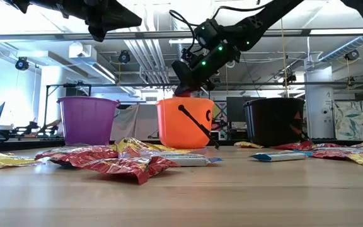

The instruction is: Sort candy by brand, put in halloween buckets

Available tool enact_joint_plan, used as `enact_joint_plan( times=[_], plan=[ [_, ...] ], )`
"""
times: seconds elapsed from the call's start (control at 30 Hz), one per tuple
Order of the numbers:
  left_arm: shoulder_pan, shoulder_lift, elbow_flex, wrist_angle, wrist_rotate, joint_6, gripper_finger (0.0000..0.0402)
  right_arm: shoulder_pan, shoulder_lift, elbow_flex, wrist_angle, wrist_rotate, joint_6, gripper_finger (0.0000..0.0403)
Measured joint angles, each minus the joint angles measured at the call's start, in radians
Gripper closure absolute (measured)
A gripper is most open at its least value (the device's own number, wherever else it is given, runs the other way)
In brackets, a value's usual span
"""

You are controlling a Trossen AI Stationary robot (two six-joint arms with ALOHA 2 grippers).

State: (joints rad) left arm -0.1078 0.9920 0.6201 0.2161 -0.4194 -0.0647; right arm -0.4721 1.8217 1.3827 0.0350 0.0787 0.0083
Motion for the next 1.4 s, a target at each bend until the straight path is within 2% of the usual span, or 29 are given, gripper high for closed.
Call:
enact_joint_plan(
  times=[0.33, 0.83, 0.97, 1.13, 1.4],
  plan=[
    [0.000, 0.000, 0.000, 0.000, 0.000, 0.000, 0.0402, 0.000, 0.000, 0.000, 0.000, 0.000, -0.001, 0.0380],
    [0.000, 0.001, 0.000, -0.002, 0.000, 0.000, 0.0402, -0.005, -0.022, -0.002, -0.005, 0.000, 0.016, 0.0286],
    [0.000, 0.001, 0.000, -0.008, 0.000, -0.016, 0.0402, -0.001, -0.094, -0.002, -0.048, -0.007, 0.015, 0.0273],
    [0.000, 0.004, 0.000, -0.017, 0.001, -0.045, 0.0402, 0.035, -0.219, -0.002, -0.205, -0.045, -0.001, 0.0267],
    [-0.004, 0.029, 0.000, -0.019, 0.030, -0.141, 0.0402, 0.209, -0.418, -0.025, -0.489, -0.057, 0.026, 0.0283]
  ],
)
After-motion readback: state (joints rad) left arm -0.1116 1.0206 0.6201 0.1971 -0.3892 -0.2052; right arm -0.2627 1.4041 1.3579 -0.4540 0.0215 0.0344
